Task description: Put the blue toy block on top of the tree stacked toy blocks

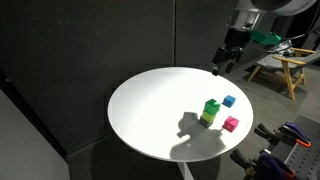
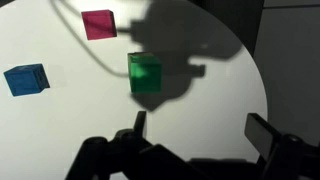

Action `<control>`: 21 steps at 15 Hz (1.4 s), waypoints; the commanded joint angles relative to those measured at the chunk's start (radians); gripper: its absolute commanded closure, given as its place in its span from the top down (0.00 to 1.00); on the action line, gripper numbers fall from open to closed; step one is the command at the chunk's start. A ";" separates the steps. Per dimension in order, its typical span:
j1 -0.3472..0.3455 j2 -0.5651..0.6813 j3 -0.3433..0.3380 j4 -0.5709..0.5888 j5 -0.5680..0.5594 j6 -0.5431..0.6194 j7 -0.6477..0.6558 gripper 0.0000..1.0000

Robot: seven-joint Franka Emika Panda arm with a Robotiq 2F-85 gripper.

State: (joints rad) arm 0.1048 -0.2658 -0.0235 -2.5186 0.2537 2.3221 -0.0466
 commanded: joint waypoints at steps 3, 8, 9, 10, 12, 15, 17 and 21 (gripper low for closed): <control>-0.013 -0.001 0.012 0.002 0.004 -0.003 -0.003 1.00; -0.020 0.000 0.014 0.004 -0.010 -0.006 0.008 1.00; -0.023 -0.002 0.014 0.004 -0.014 -0.005 0.009 1.00; -0.028 -0.002 0.012 0.005 -0.019 -0.010 0.010 1.00; -0.043 -0.004 0.010 0.008 -0.038 -0.018 0.020 1.00; -0.078 -0.007 0.007 0.010 -0.087 -0.023 0.041 1.00; -0.103 -0.007 0.004 0.014 -0.129 -0.023 0.054 1.00; -0.154 -0.006 0.000 0.026 -0.222 -0.030 0.090 1.00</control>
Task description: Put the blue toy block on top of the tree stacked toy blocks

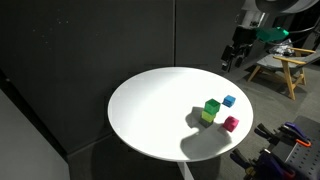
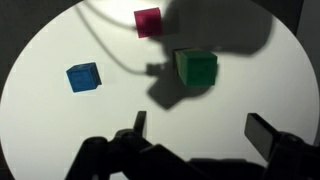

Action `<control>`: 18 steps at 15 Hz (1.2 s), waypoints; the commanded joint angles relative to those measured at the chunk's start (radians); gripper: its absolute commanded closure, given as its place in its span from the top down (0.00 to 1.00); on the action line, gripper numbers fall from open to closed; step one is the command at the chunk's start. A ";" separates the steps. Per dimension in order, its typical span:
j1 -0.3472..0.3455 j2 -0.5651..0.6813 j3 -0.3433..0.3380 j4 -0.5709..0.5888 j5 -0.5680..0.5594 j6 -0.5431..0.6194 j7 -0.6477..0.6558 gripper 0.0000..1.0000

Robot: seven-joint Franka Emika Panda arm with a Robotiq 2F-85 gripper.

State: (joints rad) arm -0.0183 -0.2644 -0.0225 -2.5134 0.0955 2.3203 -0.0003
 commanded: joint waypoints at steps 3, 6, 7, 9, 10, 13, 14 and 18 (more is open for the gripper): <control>-0.060 -0.007 -0.008 0.027 -0.120 -0.021 0.065 1.00; -0.084 0.001 -0.018 0.041 -0.156 -0.021 0.080 1.00; -0.089 0.008 -0.021 0.050 -0.163 -0.019 0.087 1.00; -0.099 0.021 -0.031 0.066 -0.164 -0.021 0.082 1.00; -0.102 0.028 -0.038 0.073 -0.159 -0.024 0.075 1.00; -0.111 0.058 -0.057 0.096 -0.161 -0.022 0.065 1.00; -0.113 0.070 -0.063 0.105 -0.159 -0.023 0.060 1.00; -0.121 0.128 -0.087 0.131 -0.169 -0.005 0.033 1.00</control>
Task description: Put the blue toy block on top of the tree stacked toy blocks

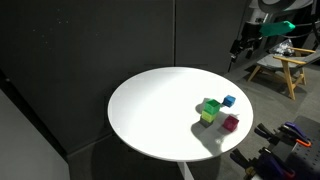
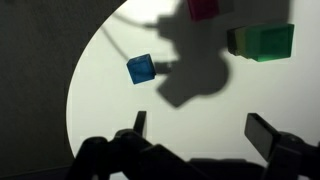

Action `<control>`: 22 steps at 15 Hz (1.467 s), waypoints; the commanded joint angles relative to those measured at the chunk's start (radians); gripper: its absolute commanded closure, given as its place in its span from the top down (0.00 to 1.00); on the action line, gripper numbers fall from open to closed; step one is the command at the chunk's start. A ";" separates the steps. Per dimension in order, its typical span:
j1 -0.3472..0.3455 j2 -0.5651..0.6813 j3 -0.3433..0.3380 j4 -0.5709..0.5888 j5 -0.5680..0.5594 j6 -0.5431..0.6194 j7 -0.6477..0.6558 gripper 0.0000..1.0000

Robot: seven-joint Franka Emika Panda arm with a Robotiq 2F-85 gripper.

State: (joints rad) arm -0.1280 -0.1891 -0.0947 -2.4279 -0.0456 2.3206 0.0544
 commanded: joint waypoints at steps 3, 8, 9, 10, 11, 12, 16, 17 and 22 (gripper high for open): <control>-0.015 0.096 -0.033 0.057 -0.037 0.014 -0.055 1.00; -0.020 0.163 -0.064 0.058 -0.026 0.098 -0.154 1.00; -0.021 0.175 -0.069 0.056 -0.024 0.117 -0.170 1.00; -0.023 0.190 -0.074 0.054 -0.021 0.139 -0.188 1.00; -0.024 0.204 -0.078 0.054 -0.016 0.154 -0.204 1.00; -0.027 0.218 -0.081 0.053 -0.014 0.172 -0.218 1.00; -0.043 0.274 -0.087 0.049 -0.008 0.237 -0.263 1.00; -0.048 0.291 -0.088 0.049 -0.005 0.254 -0.271 1.00; -0.071 0.366 -0.083 0.053 0.005 0.329 -0.281 1.00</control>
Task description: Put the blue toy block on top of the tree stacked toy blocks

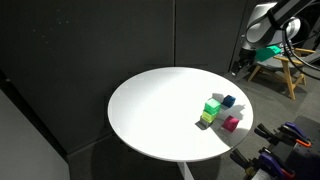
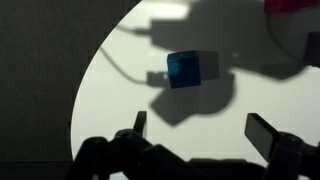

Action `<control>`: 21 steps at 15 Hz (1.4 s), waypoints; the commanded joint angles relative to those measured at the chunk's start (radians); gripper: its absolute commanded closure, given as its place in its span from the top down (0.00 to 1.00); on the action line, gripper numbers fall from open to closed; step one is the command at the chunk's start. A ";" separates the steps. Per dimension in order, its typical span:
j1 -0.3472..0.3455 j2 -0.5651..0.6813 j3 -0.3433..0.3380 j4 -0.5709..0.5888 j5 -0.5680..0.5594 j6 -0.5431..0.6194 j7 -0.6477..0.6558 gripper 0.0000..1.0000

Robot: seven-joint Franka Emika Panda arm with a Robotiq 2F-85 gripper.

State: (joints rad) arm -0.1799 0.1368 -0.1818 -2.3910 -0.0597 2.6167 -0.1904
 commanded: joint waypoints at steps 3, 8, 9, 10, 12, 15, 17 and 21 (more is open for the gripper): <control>-0.031 0.082 0.007 0.019 0.018 0.065 -0.036 1.00; -0.052 0.139 0.014 0.031 0.029 0.095 -0.043 1.00; -0.057 0.149 0.017 0.035 0.034 0.099 -0.045 1.00; -0.061 0.158 0.019 0.039 0.035 0.102 -0.046 1.00; -0.067 0.174 0.022 0.047 0.039 0.105 -0.049 1.00; -0.082 0.188 0.041 0.054 0.058 0.091 -0.073 1.00; -0.093 0.199 0.057 0.061 0.078 0.082 -0.095 1.00; -0.106 0.216 0.073 0.073 0.090 0.072 -0.132 1.00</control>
State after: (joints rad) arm -0.2552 0.3368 -0.1334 -2.3498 0.0110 2.7153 -0.2670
